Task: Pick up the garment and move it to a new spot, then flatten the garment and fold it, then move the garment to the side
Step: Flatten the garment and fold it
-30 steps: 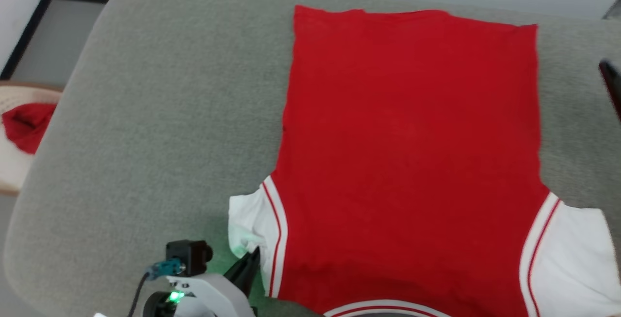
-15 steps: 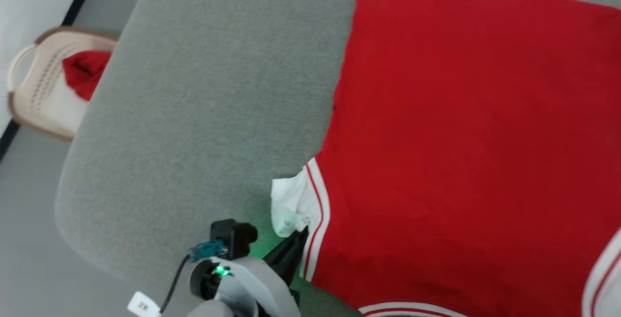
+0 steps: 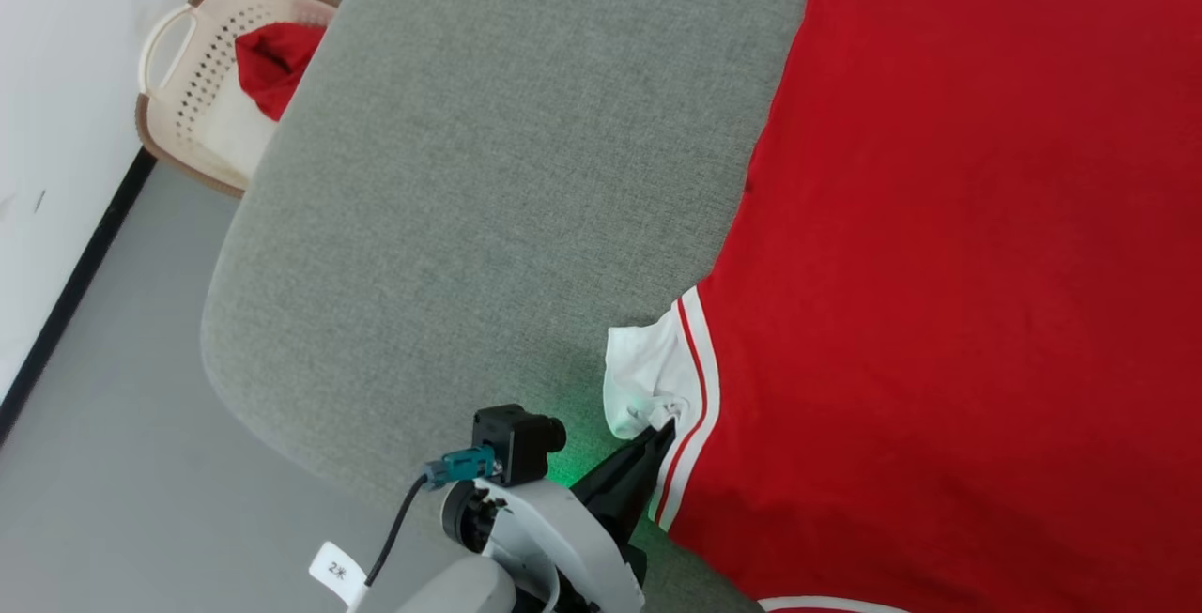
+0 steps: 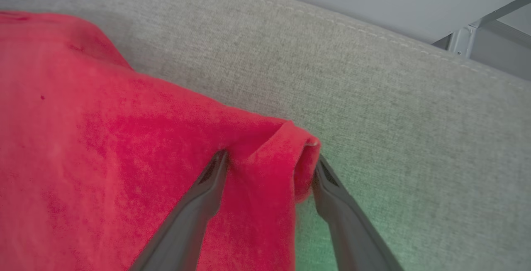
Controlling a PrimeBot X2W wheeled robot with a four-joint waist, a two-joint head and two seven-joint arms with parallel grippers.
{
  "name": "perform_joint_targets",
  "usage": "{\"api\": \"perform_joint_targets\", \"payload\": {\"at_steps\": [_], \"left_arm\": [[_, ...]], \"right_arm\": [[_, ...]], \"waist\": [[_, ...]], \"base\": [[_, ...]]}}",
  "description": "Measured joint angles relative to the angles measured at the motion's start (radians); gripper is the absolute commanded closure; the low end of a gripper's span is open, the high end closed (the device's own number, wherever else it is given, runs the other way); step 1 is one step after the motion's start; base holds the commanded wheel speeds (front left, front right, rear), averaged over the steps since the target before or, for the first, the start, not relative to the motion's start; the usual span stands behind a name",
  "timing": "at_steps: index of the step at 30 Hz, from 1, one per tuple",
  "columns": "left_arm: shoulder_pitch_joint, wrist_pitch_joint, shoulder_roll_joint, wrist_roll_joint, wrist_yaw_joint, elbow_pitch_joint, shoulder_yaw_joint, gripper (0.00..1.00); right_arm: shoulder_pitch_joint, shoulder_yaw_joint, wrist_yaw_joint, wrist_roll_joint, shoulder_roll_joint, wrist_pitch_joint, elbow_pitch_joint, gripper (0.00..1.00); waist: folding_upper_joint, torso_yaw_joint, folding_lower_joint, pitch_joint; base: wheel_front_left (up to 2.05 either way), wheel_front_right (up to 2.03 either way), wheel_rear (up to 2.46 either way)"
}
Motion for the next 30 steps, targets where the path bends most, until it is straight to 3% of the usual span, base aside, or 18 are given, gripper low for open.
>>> {"api": "perform_joint_targets", "payload": {"at_steps": [2, 17, 23, 30], "left_arm": [[-0.003, -0.009, -0.007, -0.001, -0.008, 0.009, 0.000, 1.00], [-0.025, -0.028, -0.015, -0.018, -0.035, 0.090, 0.002, 1.00], [-0.024, -0.026, 0.021, -0.018, -0.025, 0.096, 0.012, 1.00], [-0.013, -0.005, 0.073, -0.021, 0.013, 0.078, 0.028, 1.00]], "right_arm": [[-0.017, 0.002, 0.000, -0.029, 0.005, 0.010, 0.012, 1.00], [-0.021, -0.035, 0.000, -0.038, 0.042, 0.003, 0.051, 1.00], [0.019, 0.025, 0.000, 0.046, 0.058, -0.010, -0.015, 1.00], [0.163, 0.102, 0.000, 0.197, 0.004, -0.021, -0.145, 1.00]], "waist": [[0.0000, 0.008, 0.0000, 0.010], [0.0000, -0.010, 0.0000, -0.023], [0.0000, -0.059, 0.0000, -0.061], [-0.0001, -0.126, 0.0000, -0.117]], "base": [[0.00, 0.00, 0.00], [0.00, 0.00, 0.00], [0.00, 0.00, 0.00], [0.00, 0.00, 0.00]]}}
